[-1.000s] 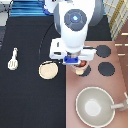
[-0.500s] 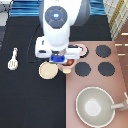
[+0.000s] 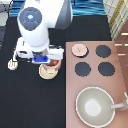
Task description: Take the lid off the pot, put the pot on the plate, and use the tool to push the pot to the front of the table.
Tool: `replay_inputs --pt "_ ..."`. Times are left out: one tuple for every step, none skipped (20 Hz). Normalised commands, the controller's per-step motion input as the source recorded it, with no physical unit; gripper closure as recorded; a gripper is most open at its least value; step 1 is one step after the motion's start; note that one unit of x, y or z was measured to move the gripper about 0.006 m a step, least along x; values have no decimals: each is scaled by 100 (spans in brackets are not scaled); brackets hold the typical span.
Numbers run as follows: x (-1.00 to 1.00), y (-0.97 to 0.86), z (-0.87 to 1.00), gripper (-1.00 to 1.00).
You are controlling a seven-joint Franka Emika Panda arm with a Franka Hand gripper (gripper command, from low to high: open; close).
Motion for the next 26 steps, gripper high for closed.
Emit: replay_inputs --pt "-21 -93 -21 100" --pt "-20 -82 -29 100" --pt "-18 -68 -37 100" --pt "-21 -58 -45 100" --pt "-24 -47 -50 100" --pt "-26 -40 -54 100" --pt "-23 -30 -53 100" --pt "-20 -16 -53 100" --pt "-17 -1 -49 100" --pt "-13 0 -47 100" --pt "-14 20 -44 100" --pt "-14 39 -39 100" --pt "-11 53 -30 100" --pt "-17 61 -27 100" --pt "-18 63 -23 100" --pt "-15 64 -16 100" --pt "-13 66 -10 100" --pt "-9 64 -7 100" --pt "-7 42 -14 100" --pt "-2 48 -9 100" --pt "-6 37 -11 100" --pt "-6 21 -17 100" --pt "-17 4 -24 100" --pt "-27 -19 -37 100" --pt "-25 -25 -37 100" --pt "-24 -45 -39 100"
